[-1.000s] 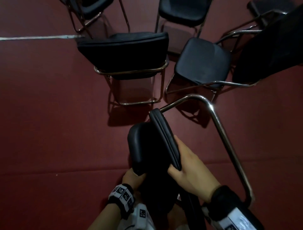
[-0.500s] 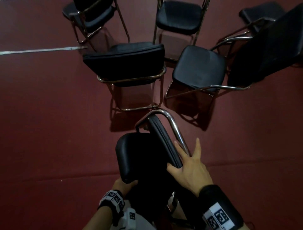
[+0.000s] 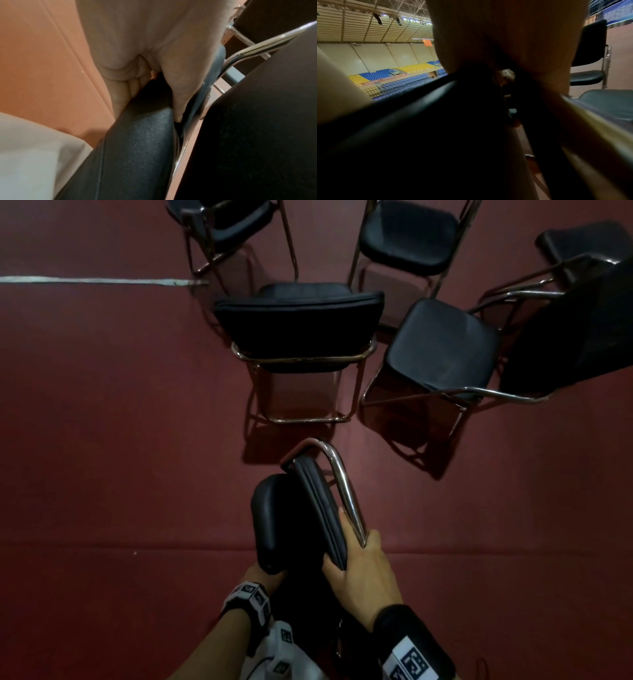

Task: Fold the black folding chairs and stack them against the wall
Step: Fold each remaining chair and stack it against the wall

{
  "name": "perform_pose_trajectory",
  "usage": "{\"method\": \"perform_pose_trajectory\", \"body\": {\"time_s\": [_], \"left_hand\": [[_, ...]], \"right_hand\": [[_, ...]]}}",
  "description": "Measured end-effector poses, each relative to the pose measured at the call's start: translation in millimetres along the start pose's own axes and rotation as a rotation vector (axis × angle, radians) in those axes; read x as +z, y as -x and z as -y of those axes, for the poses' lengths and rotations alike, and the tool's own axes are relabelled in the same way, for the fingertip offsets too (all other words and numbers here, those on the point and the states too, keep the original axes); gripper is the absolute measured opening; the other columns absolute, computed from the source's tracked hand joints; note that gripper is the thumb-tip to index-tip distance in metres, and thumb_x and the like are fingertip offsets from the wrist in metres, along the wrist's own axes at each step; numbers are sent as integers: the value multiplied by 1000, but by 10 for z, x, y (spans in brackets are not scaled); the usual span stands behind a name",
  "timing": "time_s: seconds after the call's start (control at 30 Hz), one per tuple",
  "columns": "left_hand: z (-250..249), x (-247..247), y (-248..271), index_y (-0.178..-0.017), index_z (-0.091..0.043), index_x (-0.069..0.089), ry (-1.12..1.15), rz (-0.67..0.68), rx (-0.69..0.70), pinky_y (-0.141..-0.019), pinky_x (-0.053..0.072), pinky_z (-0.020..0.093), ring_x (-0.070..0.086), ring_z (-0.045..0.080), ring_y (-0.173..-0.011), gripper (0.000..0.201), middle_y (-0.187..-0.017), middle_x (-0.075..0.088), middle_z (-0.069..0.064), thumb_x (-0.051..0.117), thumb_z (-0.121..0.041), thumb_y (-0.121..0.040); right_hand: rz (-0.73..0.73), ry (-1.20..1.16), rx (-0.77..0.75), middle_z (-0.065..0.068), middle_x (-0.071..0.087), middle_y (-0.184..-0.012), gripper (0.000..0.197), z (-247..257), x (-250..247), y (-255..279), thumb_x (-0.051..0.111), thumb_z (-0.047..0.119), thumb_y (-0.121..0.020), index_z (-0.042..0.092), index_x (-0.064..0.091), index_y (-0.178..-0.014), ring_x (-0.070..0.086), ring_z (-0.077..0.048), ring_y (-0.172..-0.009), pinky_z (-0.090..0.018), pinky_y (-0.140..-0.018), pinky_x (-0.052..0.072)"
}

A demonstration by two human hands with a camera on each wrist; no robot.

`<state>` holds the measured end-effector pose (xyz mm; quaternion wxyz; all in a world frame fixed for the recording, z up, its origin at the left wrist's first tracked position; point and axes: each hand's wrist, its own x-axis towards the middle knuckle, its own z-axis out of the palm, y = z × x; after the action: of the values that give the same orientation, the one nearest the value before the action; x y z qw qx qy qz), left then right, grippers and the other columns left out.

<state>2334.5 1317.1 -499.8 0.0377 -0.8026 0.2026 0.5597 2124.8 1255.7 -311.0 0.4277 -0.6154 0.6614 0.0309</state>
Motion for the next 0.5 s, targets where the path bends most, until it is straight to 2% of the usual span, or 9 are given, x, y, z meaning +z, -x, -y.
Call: {"method": "perform_pose_trajectory", "body": {"time_s": [0.03, 0.1, 0.2, 0.27, 0.33, 0.4, 0.47, 0.5], "left_hand": [[0, -10, -10, -122, -18, 66, -18, -8, 2, -80, 54, 29, 63, 20, -84, 46, -105, 69, 6, 66, -49, -88], [7, 15, -31, -118, -21, 68, -44, -2, -3, -80, 57, 31, 66, 20, -82, 50, -95, 68, 3, 70, -53, -80], [6, 32, -15, -115, -23, 67, -59, 6, 12, -77, 56, 29, 67, 18, -79, 47, -86, 65, -2, 73, -52, -78], [-15, 26, 18, -117, -23, 68, -62, 8, 0, -74, 53, 27, 65, 19, -78, 48, -86, 64, -2, 74, -51, -79], [-35, 17, 46, -119, -21, 68, -69, 27, -3, -76, 54, 28, 65, 21, -81, 51, -90, 65, 0, 75, -51, -79], [-58, 20, 66, -119, -20, 68, -52, 40, -8, -79, 56, 29, 66, 20, -82, 51, -90, 65, 0, 78, -48, -77], [-58, 22, 78, -116, -21, 69, -24, 37, -15, -81, 58, 30, 68, 19, -81, 54, -90, 67, -1, 81, -49, -72], [-79, 9, 88, -116, -21, 69, -29, 38, -22, -83, 58, 31, 69, 19, -83, 56, -92, 69, 0, 81, -51, -70]], "right_hand": [[-14, 6, -12, 1, 33, -114, 84, 4, 8, -13, 44, 68, -83, 57, -2, -152, 58, -20, -95, -41, -90, 55], [-42, 8, -29, 3, 34, -121, 84, -63, 13, -33, 42, 69, -80, 59, 0, -152, 60, -18, -96, -42, -88, 56], [-84, -19, -76, 9, 26, -143, 78, -88, -1, -16, 50, 64, -84, 58, 11, -151, 62, -14, -106, -45, -88, 57], [-87, -13, -120, 9, 21, -149, 74, -92, -4, -4, 54, 59, -89, 52, 16, -152, 60, -15, -115, -43, -92, 56], [-103, -25, -146, 7, 22, -150, 70, -88, 3, 7, 58, 52, -92, 45, 20, -150, 58, -16, -118, -38, -94, 55], [-133, -46, -175, 4, 29, -145, 60, -121, 10, 9, 62, 44, -94, 34, 24, -139, 61, -15, -114, -25, -89, 52], [-150, -58, -116, 5, 44, -134, 59, -154, 33, -12, 66, 44, -91, 29, 23, -129, 63, -12, -109, -18, -85, 47], [-147, -99, -51, 7, 53, -127, 67, -149, 36, -35, 68, 46, -88, 30, 20, -133, 64, -10, -107, -20, -87, 49]]}}
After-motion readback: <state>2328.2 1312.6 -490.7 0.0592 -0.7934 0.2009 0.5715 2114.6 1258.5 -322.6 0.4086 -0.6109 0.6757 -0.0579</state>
